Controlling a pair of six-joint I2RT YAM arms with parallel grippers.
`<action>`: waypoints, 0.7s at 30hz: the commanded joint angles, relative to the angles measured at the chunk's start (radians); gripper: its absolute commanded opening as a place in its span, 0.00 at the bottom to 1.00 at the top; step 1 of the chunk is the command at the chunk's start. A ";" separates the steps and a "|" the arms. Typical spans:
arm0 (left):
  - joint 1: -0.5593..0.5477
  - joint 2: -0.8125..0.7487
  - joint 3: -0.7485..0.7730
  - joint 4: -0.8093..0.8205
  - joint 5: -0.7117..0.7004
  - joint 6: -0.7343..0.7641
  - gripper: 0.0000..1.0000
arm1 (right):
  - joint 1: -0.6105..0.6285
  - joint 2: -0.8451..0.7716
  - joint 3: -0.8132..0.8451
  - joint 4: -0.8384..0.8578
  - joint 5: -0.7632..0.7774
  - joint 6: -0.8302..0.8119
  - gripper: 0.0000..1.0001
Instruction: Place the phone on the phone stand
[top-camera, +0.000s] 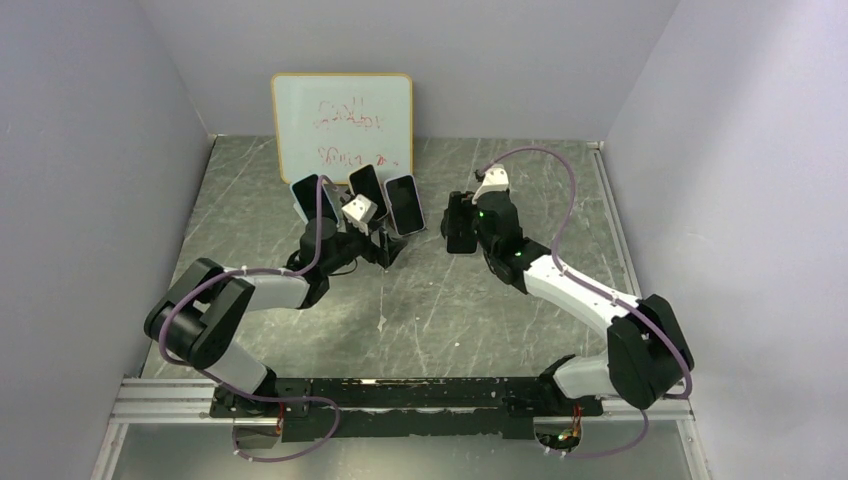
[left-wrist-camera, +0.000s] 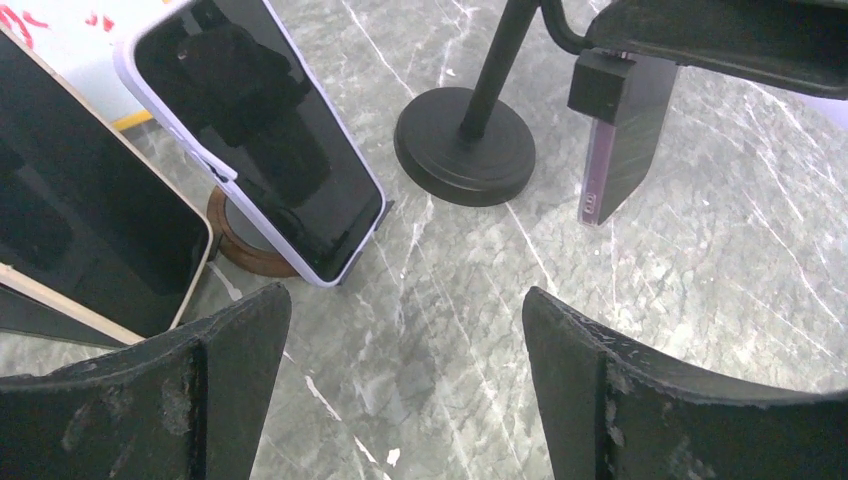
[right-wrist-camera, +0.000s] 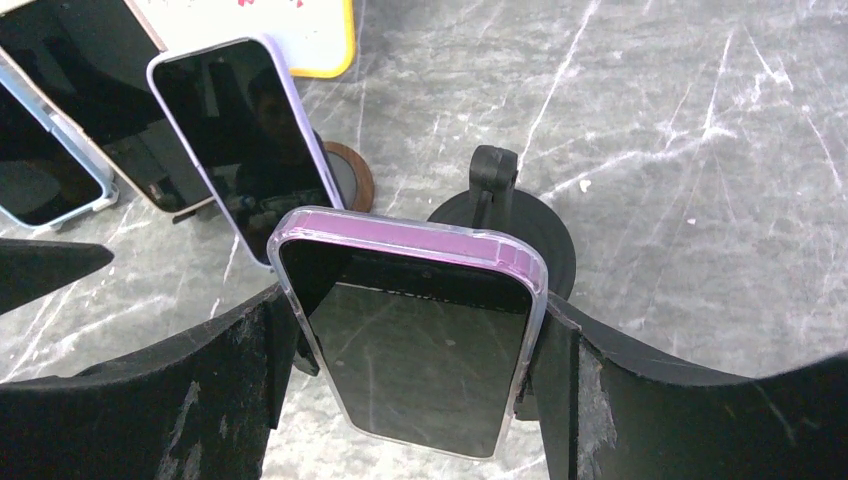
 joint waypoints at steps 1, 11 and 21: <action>0.010 -0.040 0.026 -0.007 -0.022 0.015 0.90 | -0.039 0.047 0.037 0.039 -0.067 -0.028 0.74; 0.014 -0.040 0.029 -0.013 -0.021 0.000 0.90 | -0.093 0.117 0.099 0.040 -0.128 -0.041 0.77; 0.016 -0.058 0.043 -0.037 -0.024 -0.014 0.91 | -0.098 0.126 0.155 0.004 -0.170 -0.062 1.00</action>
